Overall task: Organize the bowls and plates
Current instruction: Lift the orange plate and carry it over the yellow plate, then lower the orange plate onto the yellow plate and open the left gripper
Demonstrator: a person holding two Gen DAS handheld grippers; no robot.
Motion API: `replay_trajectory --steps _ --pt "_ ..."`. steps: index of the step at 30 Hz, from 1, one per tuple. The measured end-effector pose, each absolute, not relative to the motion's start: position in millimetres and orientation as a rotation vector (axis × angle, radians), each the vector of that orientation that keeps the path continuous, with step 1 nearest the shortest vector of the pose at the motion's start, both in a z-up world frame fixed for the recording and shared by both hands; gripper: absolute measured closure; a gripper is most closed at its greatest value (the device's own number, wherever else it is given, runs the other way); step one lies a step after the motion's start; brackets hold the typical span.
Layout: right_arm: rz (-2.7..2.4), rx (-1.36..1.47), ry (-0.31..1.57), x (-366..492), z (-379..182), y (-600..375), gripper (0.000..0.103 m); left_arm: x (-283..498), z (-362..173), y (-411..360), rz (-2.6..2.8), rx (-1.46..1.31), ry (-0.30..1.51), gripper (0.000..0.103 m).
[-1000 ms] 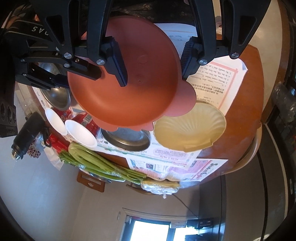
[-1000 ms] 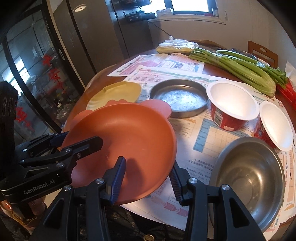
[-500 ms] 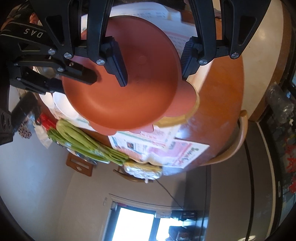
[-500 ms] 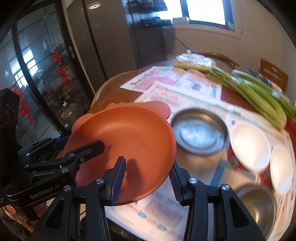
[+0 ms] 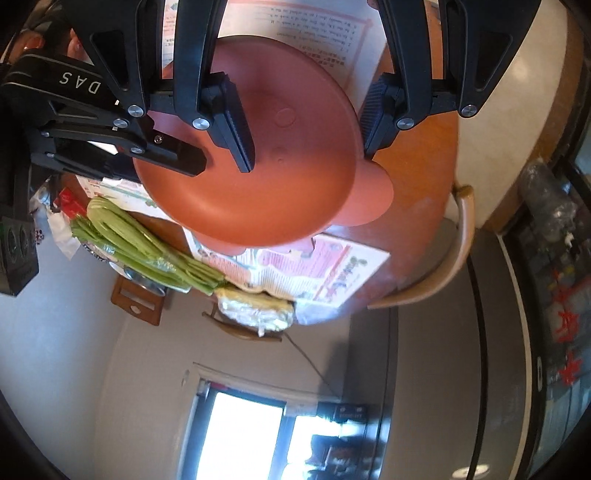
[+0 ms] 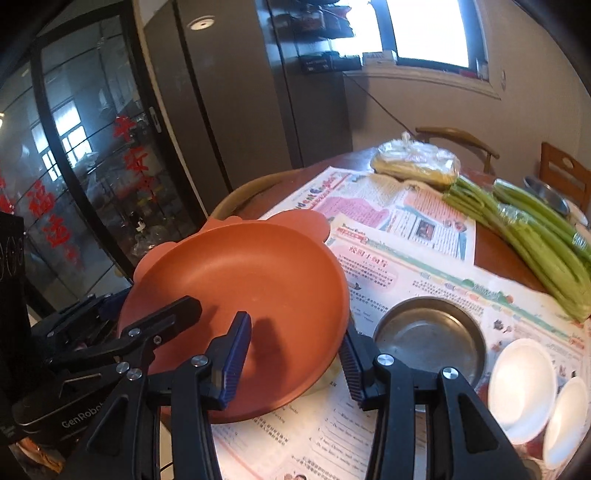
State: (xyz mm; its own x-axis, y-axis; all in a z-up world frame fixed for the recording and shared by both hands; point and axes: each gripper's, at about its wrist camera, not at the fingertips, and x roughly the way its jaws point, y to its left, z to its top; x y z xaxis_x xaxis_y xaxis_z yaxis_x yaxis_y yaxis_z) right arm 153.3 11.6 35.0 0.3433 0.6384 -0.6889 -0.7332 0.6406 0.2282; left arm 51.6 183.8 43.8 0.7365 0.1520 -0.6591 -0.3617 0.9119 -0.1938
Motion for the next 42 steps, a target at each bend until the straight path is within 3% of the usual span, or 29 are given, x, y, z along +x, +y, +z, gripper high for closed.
replay_trajectory --steps 18,42 --pt "0.824 -0.142 0.932 171 -33 25 0.056 86 -24 193 0.351 -0.293 0.817 0.049" --pt "0.696 -0.287 0.927 168 -48 44 0.056 91 -48 202 0.361 -0.291 0.865 0.049"
